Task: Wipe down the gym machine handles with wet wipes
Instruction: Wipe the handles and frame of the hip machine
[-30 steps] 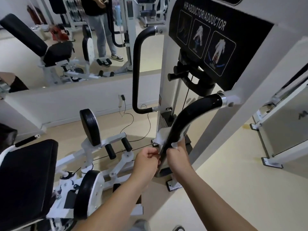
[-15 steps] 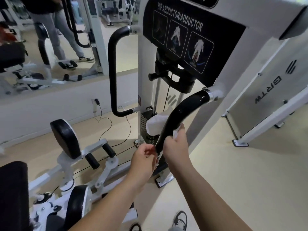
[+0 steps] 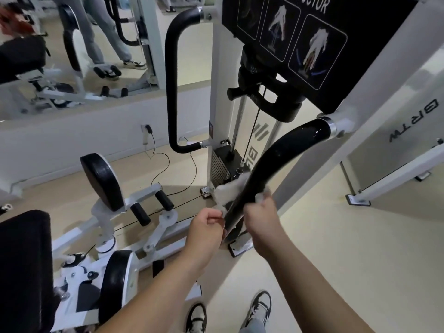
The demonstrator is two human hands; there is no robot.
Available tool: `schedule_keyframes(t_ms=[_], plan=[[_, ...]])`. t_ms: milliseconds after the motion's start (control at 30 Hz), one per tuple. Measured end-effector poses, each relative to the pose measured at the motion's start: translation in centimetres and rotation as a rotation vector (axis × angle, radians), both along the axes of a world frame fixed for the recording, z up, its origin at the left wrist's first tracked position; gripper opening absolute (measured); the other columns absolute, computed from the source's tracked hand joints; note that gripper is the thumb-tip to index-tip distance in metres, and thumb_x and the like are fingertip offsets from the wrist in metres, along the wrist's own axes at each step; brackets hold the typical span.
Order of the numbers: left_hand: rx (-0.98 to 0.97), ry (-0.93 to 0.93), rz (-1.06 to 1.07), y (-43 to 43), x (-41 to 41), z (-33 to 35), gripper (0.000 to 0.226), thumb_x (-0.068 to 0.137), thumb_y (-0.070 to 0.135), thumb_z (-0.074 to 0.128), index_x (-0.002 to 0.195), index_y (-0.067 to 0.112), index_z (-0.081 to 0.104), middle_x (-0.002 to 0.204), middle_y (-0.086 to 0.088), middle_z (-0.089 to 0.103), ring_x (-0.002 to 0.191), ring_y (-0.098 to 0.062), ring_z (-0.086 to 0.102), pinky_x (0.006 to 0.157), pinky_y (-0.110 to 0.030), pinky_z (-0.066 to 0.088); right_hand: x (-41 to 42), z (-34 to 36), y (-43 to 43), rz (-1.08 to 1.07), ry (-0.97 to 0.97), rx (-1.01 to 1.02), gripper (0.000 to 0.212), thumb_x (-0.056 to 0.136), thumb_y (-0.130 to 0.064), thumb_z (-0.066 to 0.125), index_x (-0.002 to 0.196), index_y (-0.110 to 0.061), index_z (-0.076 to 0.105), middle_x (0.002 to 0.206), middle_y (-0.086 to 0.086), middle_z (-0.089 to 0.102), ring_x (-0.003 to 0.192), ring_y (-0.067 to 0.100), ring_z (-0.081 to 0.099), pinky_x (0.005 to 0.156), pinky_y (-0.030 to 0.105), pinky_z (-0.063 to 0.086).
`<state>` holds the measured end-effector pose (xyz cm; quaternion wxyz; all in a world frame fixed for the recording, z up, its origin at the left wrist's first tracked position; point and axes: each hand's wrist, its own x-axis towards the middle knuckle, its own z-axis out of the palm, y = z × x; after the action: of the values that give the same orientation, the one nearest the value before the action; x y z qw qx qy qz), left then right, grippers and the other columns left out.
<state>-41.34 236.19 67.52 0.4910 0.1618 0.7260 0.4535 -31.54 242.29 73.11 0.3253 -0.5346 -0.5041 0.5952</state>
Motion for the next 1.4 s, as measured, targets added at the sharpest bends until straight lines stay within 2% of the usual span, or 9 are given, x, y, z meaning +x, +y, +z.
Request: schedule_keyframes(t_ms=[67, 200, 367, 533, 733, 967, 1100, 1267, 1400], plan=[[-0.002, -0.035, 0.044, 0.3, -0.1, -0.2, 0.019, 0.099, 0.005, 0.057, 0.101, 0.022, 0.065, 0.092, -0.005, 0.072, 0.073, -0.016, 0.068, 0.067, -0.032, 0.056, -0.1, 3.0, 0.2, -0.056, 0.129, 0.075, 0.043, 0.078, 0.004, 0.041, 0.105, -0.029, 0.05, 0.084, 0.0, 0.061, 0.079, 0.015, 0.058, 0.063, 0.027, 0.048], [0.044, -0.045, 0.038, 0.6, 0.3, -0.2, 0.017, 0.099, 0.005, 0.058, 0.104, 0.02, 0.065, 0.096, -0.006, 0.073, 0.075, -0.016, 0.068, 0.071, -0.035, 0.056, -0.4, 0.9, -0.2, -0.039, 0.012, 0.066, 0.051, 0.087, -0.001, 0.043, 0.111, -0.046, 0.045, 0.098, 0.001, 0.059, 0.081, 0.015, 0.058, 0.063, 0.022, 0.048], [0.038, -0.02, -0.007, -0.1, 0.4, -0.4, 0.017, 0.098, 0.011, 0.062, 0.102, 0.026, 0.066, 0.102, -0.005, 0.073, 0.094, -0.023, 0.07, 0.09, -0.048, 0.059, -0.6, -4.3, -1.7, 0.2, -0.145, -0.211, 0.043, 0.094, 0.003, 0.045, 0.123, -0.028, 0.042, 0.114, 0.014, 0.06, 0.09, 0.017, 0.061, 0.057, 0.02, 0.051], [0.036, -0.001, 0.008, 0.0, -0.7, 0.6, 0.026, 0.098, 0.003, 0.053, 0.1, 0.024, 0.067, 0.099, -0.006, 0.072, 0.093, -0.025, 0.07, 0.089, -0.049, 0.058, -0.4, 0.2, -1.0, 0.053, -0.065, -0.171, 0.054, 0.09, 0.014, 0.037, 0.126, -0.025, 0.042, 0.098, 0.004, 0.058, 0.079, 0.011, 0.057, 0.05, 0.012, 0.046], [0.105, -0.009, 0.01, 0.9, -0.1, 2.0, 0.023, 0.098, 0.003, 0.053, 0.103, 0.02, 0.068, 0.097, -0.006, 0.074, 0.088, -0.021, 0.071, 0.081, -0.04, 0.059, -0.4, 2.6, 0.0, -0.062, -0.001, 0.064, 0.063, 0.085, 0.016, 0.037, 0.125, -0.032, 0.04, 0.097, -0.001, 0.06, 0.079, 0.01, 0.058, 0.06, 0.02, 0.048], [0.127, 0.01, 0.036, 0.6, 0.7, 2.1, 0.02, 0.099, 0.01, 0.059, 0.1, 0.028, 0.066, 0.101, -0.004, 0.07, 0.093, -0.021, 0.068, 0.081, -0.039, 0.058, -0.7, -2.7, -2.0, 0.136, -0.139, -0.216, 0.045, 0.09, 0.0, 0.05, 0.125, -0.028, 0.046, 0.109, 0.018, 0.063, 0.082, 0.022, 0.066, 0.062, 0.042, 0.056], [0.122, 0.019, 0.032, 0.2, -0.3, 2.0, 0.02, 0.099, 0.008, 0.056, 0.102, 0.025, 0.067, 0.1, -0.007, 0.071, 0.093, -0.023, 0.07, 0.078, -0.036, 0.058, -1.0, 1.4, -0.8, -0.11, 0.023, -0.051, 0.048, 0.085, 0.018, 0.039, 0.115, -0.017, 0.053, 0.097, 0.017, 0.066, 0.074, 0.011, 0.065, 0.062, 0.026, 0.053], [0.099, -0.003, 0.061, -0.2, -0.4, 1.5, 0.019, 0.1, 0.007, 0.055, 0.104, 0.022, 0.067, 0.095, -0.008, 0.072, 0.091, -0.024, 0.071, 0.086, -0.047, 0.059, -0.7, 3.1, -0.3, -0.097, 0.054, 0.082, 0.061, 0.083, 0.011, 0.039, 0.13, -0.028, 0.037, 0.096, 0.001, 0.05, 0.082, 0.016, 0.049, 0.066, 0.029, 0.043], [0.08, -0.015, 0.058, -0.7, 0.1, 0.8, 0.024, 0.098, 0.001, 0.053, 0.104, 0.019, 0.067, 0.097, -0.008, 0.072, 0.084, -0.02, 0.07, 0.081, -0.043, 0.06, -1.2, -2.3, -1.8, 0.009, -0.081, -0.18, 0.057, 0.088, 0.006, 0.041, 0.128, -0.034, 0.029, 0.1, 0.009, 0.055, 0.076, 0.02, 0.055, 0.051, 0.024, 0.048]])
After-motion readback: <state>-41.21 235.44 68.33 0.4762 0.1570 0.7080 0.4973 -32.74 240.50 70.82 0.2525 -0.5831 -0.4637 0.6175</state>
